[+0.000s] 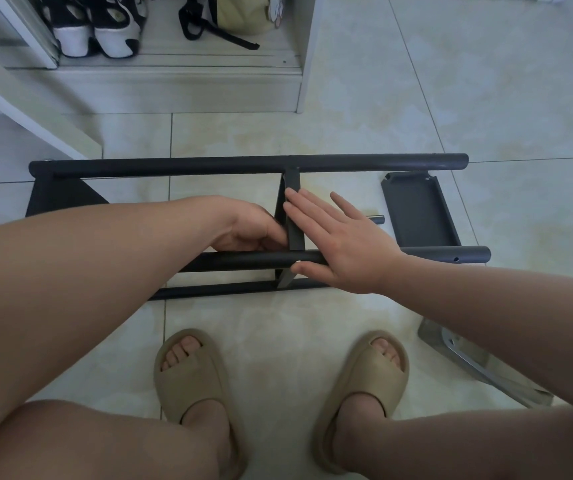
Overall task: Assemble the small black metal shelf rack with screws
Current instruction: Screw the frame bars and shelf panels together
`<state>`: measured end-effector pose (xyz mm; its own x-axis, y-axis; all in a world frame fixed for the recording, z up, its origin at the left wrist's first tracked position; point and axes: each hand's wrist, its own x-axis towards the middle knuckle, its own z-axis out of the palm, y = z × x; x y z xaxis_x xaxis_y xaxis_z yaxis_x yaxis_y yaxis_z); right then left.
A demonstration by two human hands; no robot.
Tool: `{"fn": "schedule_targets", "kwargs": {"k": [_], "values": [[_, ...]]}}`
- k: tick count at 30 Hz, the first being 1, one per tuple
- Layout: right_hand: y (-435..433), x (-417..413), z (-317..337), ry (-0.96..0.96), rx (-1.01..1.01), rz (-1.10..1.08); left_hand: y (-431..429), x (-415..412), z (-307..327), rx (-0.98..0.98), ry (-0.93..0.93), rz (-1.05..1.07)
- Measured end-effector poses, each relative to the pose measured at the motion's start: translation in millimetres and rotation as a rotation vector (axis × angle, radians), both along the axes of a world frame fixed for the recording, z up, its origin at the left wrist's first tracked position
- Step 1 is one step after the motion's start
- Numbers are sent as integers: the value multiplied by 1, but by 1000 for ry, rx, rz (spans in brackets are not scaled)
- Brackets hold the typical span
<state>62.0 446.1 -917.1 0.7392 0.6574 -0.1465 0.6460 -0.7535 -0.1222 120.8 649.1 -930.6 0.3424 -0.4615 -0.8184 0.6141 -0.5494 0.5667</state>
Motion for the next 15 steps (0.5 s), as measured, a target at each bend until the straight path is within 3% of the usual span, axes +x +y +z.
{"fn": "schedule_targets", "kwargs": {"k": [15], "values": [[0, 1, 1, 5, -2, 2, 2, -4, -4, -58, -6, 1]]}}
